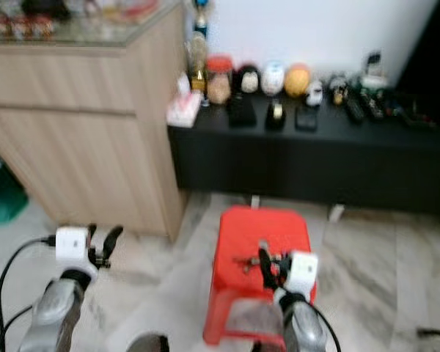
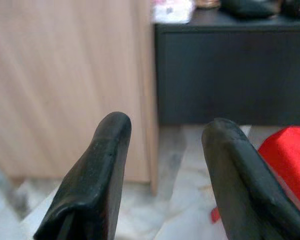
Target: Hang keys on a hook
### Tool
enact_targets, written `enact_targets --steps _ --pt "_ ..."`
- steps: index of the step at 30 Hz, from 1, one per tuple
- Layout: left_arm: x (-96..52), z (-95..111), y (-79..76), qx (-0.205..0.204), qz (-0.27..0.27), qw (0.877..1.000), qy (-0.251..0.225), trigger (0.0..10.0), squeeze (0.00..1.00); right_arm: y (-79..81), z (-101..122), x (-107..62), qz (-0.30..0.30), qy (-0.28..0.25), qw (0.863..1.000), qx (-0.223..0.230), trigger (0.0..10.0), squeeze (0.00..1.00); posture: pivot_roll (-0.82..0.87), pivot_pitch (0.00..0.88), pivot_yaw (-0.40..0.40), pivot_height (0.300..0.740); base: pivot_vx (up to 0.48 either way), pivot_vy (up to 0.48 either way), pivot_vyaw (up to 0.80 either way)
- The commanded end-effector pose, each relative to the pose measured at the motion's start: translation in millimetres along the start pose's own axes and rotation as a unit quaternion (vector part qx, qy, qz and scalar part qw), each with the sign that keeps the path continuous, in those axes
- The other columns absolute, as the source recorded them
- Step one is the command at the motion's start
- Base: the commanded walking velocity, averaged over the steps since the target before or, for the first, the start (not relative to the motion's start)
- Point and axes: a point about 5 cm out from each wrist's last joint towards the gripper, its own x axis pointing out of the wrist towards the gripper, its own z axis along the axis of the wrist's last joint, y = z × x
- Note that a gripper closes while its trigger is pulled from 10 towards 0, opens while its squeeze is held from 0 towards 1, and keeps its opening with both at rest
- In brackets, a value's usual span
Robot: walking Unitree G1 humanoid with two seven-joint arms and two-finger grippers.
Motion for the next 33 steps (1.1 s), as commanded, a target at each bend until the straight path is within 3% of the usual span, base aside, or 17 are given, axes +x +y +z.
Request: enact_targets --steps 1,11,22,29,33 --pt "-0.6 -0.1 -0.6 0.005 -0.005 1.0 0.003 10.0 0.0 -1.7 2.4 1.2 -0.003 -0.003 1.0 0.003 10.0 0.0 0.03 0.0 -0.02 0.626 0.311 0.0 0.0" --pt "0.2 1.6 -0.7 0.004 -0.007 1.0 0.003 10.0 0.0 -1.2 2.3 2.3 0.002 0.002 1.0 0.003 10.0 0.0 0.03 0.0 -0.023 0.626 0.214 0.0 0.0" --pt "3.6 2.9 -4.5 0.0 -0.01 1.0 0.003 10.0 0.0 -3.3 1.9 4.7 0.015 0.024 0.999 -0.031 10.0 0.0 0.02 0.0 -0.03 0.626 0.0 0.0 0.0" --pt "5.8 5.1 -9.6 -0.002 -0.014 1.0 -0.002 10.0 0.0 -3.1 3.0 5.5 0.017 0.022 0.999 -0.029 10.0 0.0 0.02 0.0 -0.039 0.626 0.0 0.0 0.77" --pt "6.1 5.6 -9.7 -0.003 -0.013 1.0 -0.003 10.0 0.0 -4.3 2.2 5.9 0.006 0.025 1.0 -0.015 10.0 0.0 0.02 0.0 -0.041 0.626 0.0 0.0 0.0"
